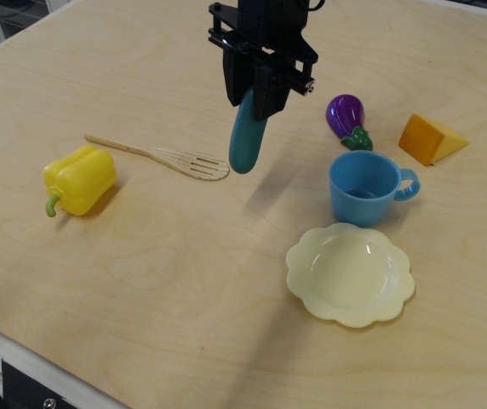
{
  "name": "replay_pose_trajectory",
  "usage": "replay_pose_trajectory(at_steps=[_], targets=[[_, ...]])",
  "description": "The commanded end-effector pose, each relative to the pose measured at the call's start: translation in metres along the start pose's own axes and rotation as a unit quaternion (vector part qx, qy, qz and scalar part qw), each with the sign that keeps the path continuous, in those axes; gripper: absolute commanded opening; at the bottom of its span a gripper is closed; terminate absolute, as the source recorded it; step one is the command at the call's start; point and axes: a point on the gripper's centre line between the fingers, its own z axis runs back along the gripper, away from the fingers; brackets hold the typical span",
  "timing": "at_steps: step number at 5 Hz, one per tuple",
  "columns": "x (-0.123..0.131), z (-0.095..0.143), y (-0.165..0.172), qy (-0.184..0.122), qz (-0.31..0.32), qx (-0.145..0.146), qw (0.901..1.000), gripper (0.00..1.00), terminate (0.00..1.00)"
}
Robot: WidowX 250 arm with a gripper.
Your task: Take cucumber out of cup
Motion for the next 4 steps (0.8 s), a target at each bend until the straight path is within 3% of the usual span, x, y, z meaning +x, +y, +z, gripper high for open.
replay_pose_trajectory(at_steps=[1, 3, 4], targets=[[0.019, -0.008, 0.001, -0.003, 0.034, -0.028, 0.9990, 0.00, 0.00], [0.028, -0.032, 0.007, 0.030, 0.066, -0.043, 0.9964, 0.00, 0.00], [0.030, -0.038, 0.003, 0.034, 0.050, -0.040, 0.9973, 0.00, 0.00]])
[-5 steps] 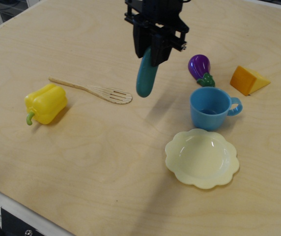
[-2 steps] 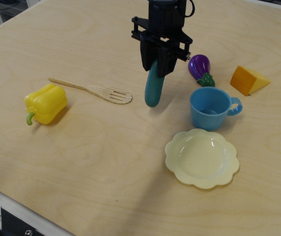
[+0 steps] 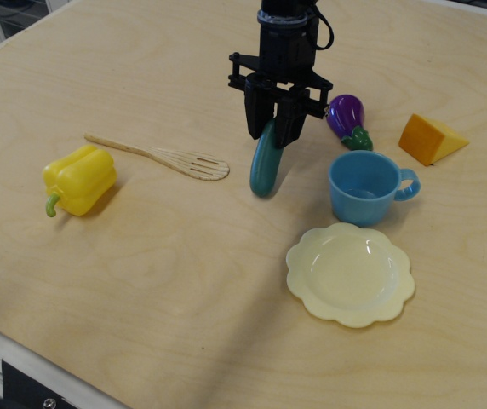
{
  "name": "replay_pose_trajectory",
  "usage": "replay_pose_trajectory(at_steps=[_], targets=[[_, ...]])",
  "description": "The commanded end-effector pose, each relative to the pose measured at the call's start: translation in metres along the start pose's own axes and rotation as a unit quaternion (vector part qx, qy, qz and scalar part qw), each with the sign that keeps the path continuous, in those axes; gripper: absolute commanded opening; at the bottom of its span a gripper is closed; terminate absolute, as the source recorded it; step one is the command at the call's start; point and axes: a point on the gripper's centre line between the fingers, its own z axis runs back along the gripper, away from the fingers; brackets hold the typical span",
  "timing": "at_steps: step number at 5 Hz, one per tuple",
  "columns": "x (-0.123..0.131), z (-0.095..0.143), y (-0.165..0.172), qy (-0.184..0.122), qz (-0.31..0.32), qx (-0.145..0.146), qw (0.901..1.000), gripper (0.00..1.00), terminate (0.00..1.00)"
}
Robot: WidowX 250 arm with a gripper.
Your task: Take cucumber out of cup
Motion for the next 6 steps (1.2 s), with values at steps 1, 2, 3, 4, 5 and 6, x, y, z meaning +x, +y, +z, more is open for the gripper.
replay_pose_trajectory(at_steps=[1, 2, 3, 4, 5, 6], targets=[[-0.004, 0.011, -0.007, -0.023, -0.020, 0.013, 0.9995, 1.00, 0.00], [-0.003, 0.008, -0.004, -0.029, -0.016, 0.013, 0.9993, 1.00, 0.00], [-0.005, 0.010, -0.005, -0.032, -0.017, 0.011, 0.9993, 1.00, 0.00], [-0.006, 0.016, -0.006, -0.039, -0.017, 0.013, 0.9990, 1.00, 0.00], [-0.008, 0.026, -0.008, -0.051, -0.012, 0.015, 0.9985, 1.00, 0.00], [-0.011, 0.042, -0.009, -0.073, -0.012, 0.015, 0.9971, 1.00, 1.00]])
